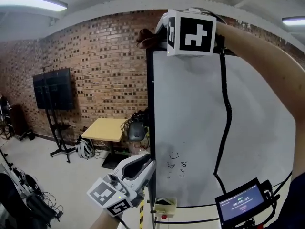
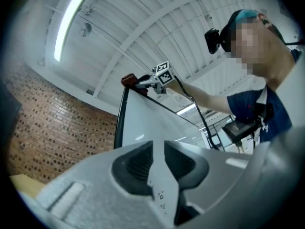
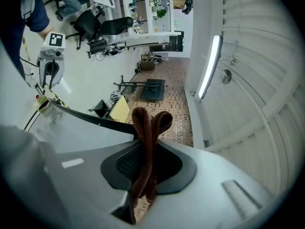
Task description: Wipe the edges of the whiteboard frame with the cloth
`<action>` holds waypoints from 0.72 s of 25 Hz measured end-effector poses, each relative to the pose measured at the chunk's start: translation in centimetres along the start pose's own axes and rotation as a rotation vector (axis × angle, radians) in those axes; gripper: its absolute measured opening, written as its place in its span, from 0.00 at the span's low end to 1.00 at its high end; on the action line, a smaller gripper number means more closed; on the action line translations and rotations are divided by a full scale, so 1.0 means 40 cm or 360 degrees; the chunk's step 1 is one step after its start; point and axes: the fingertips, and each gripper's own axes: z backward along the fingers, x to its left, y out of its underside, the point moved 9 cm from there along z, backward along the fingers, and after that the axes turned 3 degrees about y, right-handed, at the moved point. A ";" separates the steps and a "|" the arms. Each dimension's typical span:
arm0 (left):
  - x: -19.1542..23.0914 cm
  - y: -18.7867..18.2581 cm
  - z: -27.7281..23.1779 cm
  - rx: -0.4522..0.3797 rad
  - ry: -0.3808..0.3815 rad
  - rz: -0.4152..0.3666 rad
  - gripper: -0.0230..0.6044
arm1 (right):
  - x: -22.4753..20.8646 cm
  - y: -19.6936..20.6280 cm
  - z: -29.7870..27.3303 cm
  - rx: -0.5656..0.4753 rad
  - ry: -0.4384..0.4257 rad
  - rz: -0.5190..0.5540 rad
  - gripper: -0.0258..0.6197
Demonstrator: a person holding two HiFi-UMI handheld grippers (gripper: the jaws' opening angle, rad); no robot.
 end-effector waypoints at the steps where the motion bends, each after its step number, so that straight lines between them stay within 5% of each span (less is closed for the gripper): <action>1: 0.002 0.005 -0.005 0.0003 0.0019 0.0013 0.16 | -0.008 0.007 0.004 0.0008 0.0003 -0.0019 0.13; 8: 0.012 0.044 -0.051 0.0015 0.0116 0.0087 0.14 | -0.022 0.102 0.040 -0.0007 -0.0083 -0.0245 0.13; 18: -0.017 0.061 -0.167 0.0096 0.0213 0.0078 0.14 | 0.012 0.238 0.114 0.0000 -0.0081 -0.0321 0.13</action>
